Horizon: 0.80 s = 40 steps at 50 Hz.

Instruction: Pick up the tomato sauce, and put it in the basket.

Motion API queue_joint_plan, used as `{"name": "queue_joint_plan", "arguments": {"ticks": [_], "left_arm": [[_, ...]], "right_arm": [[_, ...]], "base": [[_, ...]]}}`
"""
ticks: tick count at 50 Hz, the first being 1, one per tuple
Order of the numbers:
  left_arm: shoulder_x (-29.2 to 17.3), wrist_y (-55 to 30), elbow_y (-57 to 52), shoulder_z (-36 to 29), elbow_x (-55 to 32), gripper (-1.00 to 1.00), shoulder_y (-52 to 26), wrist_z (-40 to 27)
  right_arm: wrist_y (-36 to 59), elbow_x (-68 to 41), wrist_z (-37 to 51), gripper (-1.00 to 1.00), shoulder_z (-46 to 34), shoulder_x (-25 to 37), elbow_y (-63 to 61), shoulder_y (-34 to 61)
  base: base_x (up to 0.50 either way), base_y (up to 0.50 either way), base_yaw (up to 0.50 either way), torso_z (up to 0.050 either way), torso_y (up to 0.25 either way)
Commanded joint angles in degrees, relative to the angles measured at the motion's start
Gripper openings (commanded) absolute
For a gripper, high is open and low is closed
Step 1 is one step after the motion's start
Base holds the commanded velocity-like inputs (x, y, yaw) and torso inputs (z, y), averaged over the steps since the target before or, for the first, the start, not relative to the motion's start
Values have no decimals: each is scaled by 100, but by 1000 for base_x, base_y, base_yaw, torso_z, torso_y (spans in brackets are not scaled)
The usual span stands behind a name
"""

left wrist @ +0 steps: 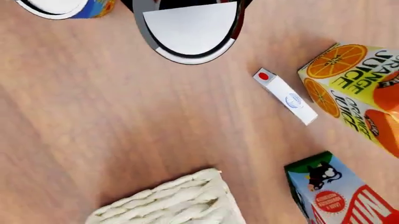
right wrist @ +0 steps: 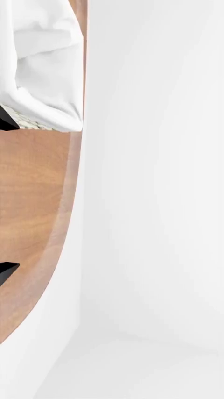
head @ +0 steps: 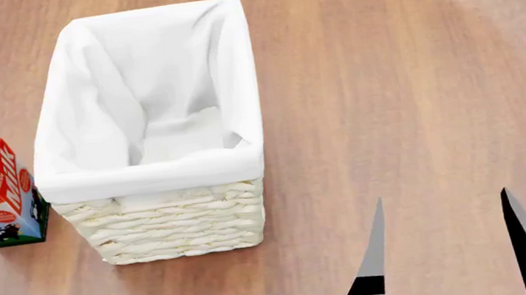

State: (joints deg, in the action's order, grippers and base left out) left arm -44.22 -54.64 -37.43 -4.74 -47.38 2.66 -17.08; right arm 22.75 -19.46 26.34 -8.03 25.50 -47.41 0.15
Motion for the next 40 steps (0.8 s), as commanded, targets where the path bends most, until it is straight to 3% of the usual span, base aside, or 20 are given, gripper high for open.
{"name": "queue_joint_plan", "arguments": {"ticks": [1, 10, 23, 40], "left_arm": [[42, -467, -621, 722, -915, -100, -937, -407], [149, -806, -702, 907, -1709, -100, -1697, -717], [299, -1435, -507, 820, -3263, -100, -3602, -1679], [616, -1777, 291, 188, -3499, -100, -5393, -2132]], "right_arm": [[-9, 68, -195, 100, 107, -107, -32, -3], [-38, 48, -187, 100, 116, -94, -18, -20], [-66, 47, -182, 100, 87, -79, 17, -11], [-85, 30, -166, 100, 61, -60, 35, 2]], "base": [[0, 0, 0, 0, 0], [0, 0, 0, 0, 0], [0, 0, 0, 0, 0], [0, 0, 0, 0, 0]]}}
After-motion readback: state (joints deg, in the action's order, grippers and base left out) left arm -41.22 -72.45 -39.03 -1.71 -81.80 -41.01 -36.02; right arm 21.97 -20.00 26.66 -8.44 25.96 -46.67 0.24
